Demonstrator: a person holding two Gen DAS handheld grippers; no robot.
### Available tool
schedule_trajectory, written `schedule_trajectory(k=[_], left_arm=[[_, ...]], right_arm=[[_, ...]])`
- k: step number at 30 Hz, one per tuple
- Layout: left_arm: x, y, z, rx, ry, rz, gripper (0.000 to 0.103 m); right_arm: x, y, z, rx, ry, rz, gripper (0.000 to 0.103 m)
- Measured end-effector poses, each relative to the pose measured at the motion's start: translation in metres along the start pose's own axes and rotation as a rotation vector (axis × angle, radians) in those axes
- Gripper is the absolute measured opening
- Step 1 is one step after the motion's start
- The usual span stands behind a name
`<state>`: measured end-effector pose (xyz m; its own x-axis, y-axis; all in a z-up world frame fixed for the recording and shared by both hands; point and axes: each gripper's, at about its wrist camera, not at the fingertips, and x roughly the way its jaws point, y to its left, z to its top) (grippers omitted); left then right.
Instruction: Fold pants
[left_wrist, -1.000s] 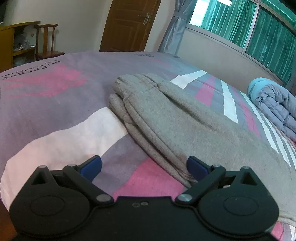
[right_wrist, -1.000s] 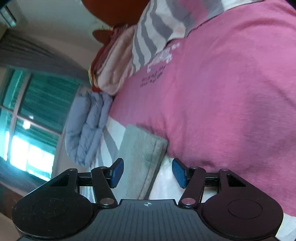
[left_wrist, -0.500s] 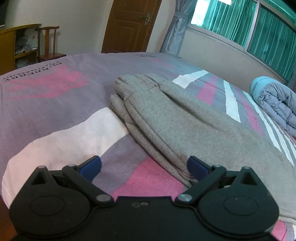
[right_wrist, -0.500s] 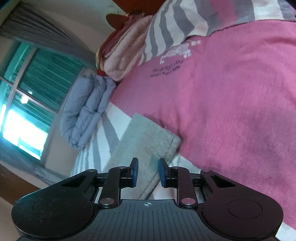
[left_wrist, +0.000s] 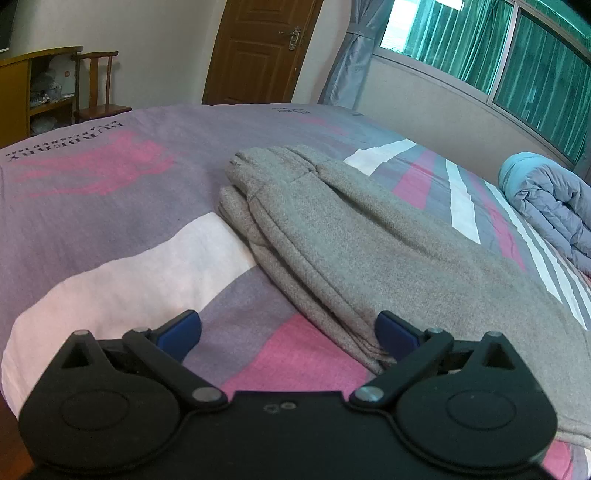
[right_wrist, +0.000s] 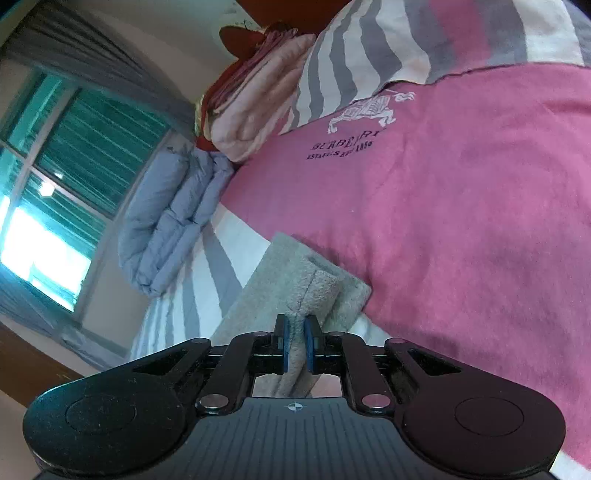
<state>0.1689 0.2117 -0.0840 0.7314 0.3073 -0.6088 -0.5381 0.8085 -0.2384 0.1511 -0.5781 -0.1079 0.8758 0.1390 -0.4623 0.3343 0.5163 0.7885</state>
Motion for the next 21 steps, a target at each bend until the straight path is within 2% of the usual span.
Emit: schedule_trajectory(k=[6,9,14,19,20,21], left_arm=[[0.000,0.000,0.000,-0.002,0.000,-0.001,0.096],[0.000,0.000,0.000,-0.002,0.000,-0.001,0.096],[0.000,0.000,0.000,-0.003,0.000,-0.001,0.096],[0.000,0.000,0.000,-0.002,0.000,-0.001,0.096],[0.000,0.000,0.000,-0.002,0.000,-0.001,0.096],[0.000,0.000,0.000,-0.003,0.000,-0.002,0.096]], right_arm=[[0.008,0.000,0.001,0.014,0.038,-0.021,0.011],[0.013,-0.004,0.003,0.028,0.062,-0.070,0.011],[0.011,-0.008,0.003,0.041,0.077,-0.097,0.013],[0.008,-0.018,0.002,0.095,0.064,-0.057,0.017],[0.008,-0.018,0.001,0.090,0.061,-0.043,0.017],[0.008,-0.016,0.001,0.068,0.058,-0.040,0.008]])
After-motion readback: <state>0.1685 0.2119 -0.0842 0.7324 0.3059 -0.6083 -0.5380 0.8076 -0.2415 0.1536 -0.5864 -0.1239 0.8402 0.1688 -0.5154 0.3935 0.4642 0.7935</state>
